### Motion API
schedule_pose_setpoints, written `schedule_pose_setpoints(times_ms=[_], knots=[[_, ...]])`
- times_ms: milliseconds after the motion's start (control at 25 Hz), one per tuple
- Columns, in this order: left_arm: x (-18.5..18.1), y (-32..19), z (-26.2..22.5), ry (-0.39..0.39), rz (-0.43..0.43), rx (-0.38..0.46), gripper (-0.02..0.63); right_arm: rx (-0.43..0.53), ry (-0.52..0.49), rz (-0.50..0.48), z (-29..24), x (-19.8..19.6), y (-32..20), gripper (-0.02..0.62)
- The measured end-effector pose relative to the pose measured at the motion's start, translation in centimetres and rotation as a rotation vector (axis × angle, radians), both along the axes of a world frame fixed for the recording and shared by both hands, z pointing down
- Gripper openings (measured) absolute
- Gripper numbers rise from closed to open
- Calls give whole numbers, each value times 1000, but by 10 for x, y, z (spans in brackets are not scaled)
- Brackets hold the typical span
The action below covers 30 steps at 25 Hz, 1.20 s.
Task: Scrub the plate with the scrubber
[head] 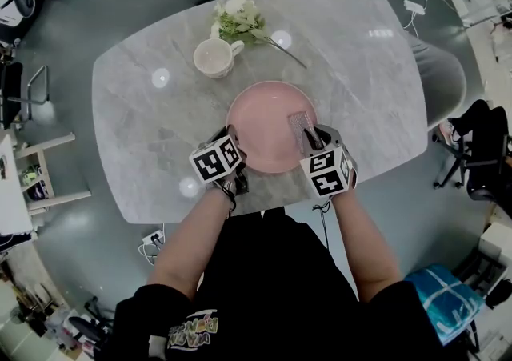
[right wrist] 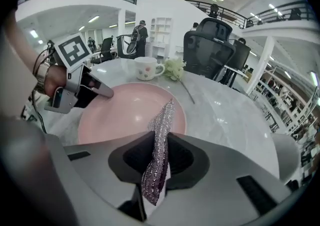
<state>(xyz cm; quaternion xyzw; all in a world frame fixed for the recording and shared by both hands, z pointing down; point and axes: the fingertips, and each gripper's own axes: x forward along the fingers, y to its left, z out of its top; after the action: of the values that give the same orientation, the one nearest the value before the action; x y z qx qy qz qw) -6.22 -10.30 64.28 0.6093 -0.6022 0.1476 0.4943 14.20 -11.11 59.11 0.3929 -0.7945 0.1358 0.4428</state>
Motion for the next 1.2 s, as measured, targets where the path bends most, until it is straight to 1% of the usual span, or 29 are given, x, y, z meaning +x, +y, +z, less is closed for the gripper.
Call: schedule_pose_setpoints(times_ms=[200,280,360,680,880,1000,1200], knots=[[0,1,0,13,-23,-1,31,-68,-110,62,1,-15,22,75],[0,2,0,16,-27,-1,31,-91,-139,62,2,-26,30,75],[-1,2,0,19,-30,0,31,-98,-159,44,3,-40,36,75],[-1,4,0,34,-41,4,31,-95,-202,-78,-2,-102,46,74],[-1,3,1,49,-38,6,31,-82,-199,-118,-1,-124,44,74],[-1,4,1,65,-34,4,31,-94,-212,-103,2,-126,41,74],[1,6,0,91,-15,1,31,-123,-277,-9,1,-124,26,74]])
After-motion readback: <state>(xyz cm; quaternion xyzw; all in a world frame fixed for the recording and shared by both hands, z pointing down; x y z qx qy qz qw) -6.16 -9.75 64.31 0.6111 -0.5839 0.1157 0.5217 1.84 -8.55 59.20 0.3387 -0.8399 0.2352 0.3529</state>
